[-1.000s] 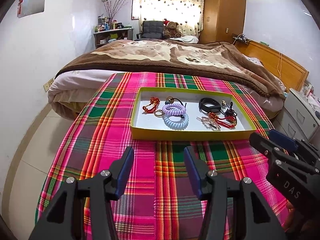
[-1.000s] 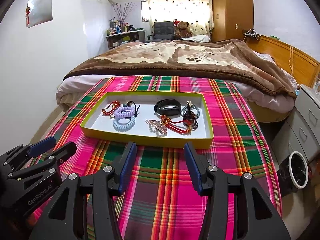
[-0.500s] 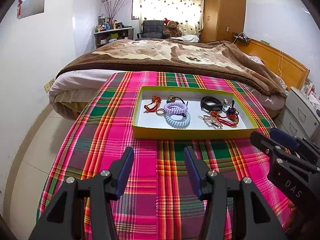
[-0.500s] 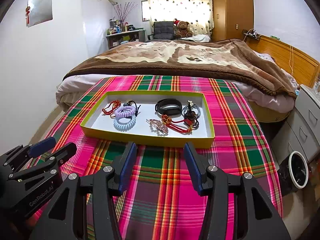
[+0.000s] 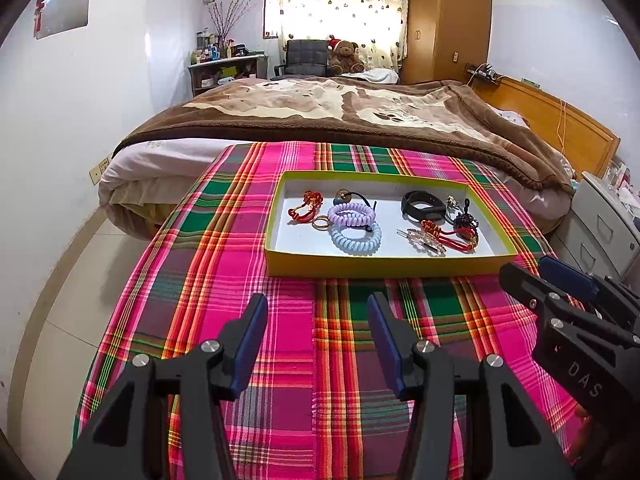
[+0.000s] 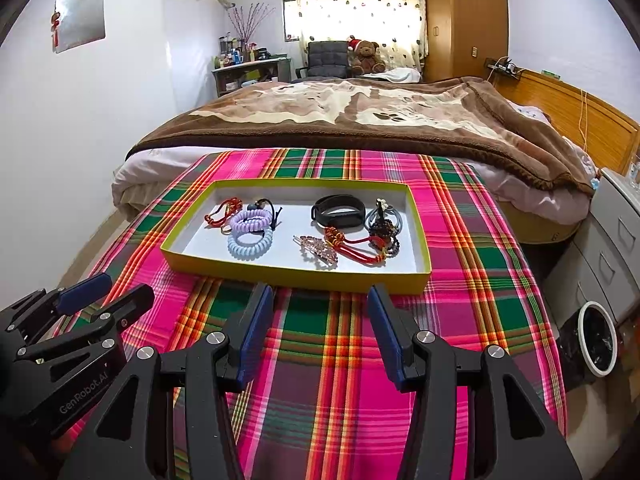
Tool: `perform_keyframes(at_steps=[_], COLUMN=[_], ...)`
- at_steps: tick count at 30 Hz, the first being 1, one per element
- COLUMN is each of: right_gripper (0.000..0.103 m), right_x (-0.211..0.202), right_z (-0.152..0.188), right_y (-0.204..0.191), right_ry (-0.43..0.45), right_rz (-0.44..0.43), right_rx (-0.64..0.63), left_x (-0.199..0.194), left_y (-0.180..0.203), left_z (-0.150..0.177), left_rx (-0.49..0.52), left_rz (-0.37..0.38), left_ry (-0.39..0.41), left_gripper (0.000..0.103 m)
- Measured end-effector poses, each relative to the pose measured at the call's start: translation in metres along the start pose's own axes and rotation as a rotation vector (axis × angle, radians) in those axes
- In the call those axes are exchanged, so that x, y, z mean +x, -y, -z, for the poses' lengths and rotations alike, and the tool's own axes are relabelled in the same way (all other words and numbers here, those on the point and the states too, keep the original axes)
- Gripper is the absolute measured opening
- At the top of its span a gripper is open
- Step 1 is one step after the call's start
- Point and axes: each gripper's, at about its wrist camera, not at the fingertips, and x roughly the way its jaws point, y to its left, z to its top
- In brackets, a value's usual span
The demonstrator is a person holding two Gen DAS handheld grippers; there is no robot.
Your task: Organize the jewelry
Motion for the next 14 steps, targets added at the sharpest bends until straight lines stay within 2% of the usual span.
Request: perform_keyframes(at_steps=[14], right_gripper=[0.050], right_x=[-0.0003], right_z=[-0.0001], right_y=[0.0008], right_ry=[-0.003], right_rz=[0.000], right_rx=[0.000], left_x=[-0.0006], left_y=[-0.0002], left_z=[0.0004], left_rx=[-0.003], left_rz=[0.004], left_ry=[-0.003], left_gripper=[0.054])
